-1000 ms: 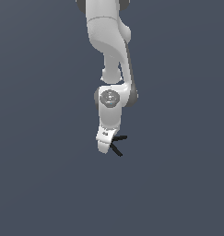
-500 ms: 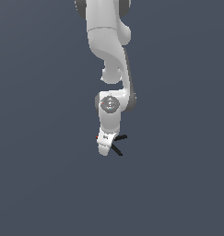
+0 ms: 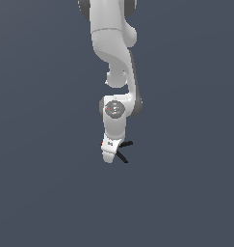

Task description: Pick up the object and move it to a goal position.

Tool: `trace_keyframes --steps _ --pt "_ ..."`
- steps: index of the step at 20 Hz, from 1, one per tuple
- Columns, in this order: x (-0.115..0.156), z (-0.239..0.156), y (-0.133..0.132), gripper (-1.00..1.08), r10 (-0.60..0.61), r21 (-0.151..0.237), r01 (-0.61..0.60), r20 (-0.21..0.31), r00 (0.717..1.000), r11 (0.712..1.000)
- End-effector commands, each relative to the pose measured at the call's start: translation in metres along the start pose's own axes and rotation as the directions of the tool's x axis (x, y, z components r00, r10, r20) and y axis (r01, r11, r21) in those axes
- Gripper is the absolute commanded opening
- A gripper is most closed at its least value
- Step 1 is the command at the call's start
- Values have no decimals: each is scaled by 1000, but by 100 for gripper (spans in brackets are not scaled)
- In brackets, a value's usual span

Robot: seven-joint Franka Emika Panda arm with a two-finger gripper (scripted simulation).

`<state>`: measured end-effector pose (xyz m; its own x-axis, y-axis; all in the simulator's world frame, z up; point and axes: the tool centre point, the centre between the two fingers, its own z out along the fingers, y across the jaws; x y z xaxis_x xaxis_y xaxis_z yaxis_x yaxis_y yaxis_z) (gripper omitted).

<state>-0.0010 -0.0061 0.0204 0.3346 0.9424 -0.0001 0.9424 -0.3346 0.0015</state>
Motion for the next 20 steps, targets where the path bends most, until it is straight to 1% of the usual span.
trace_keyframes --steps 1,6,11,15,20 --pt "0 -1 0 -100 0 0 0 0 1000 1000" --pt "3 -12 -4 -100 0 0 0 0 1000 1000" --pt "8 -35 -12 -100 0 0 0 0 1000 1000" --pt "14 -62 -22 -100 -1 0 1 2 1000 1000" --pt "25 -109 -38 -100 -1 0 1 3 1000 1000"
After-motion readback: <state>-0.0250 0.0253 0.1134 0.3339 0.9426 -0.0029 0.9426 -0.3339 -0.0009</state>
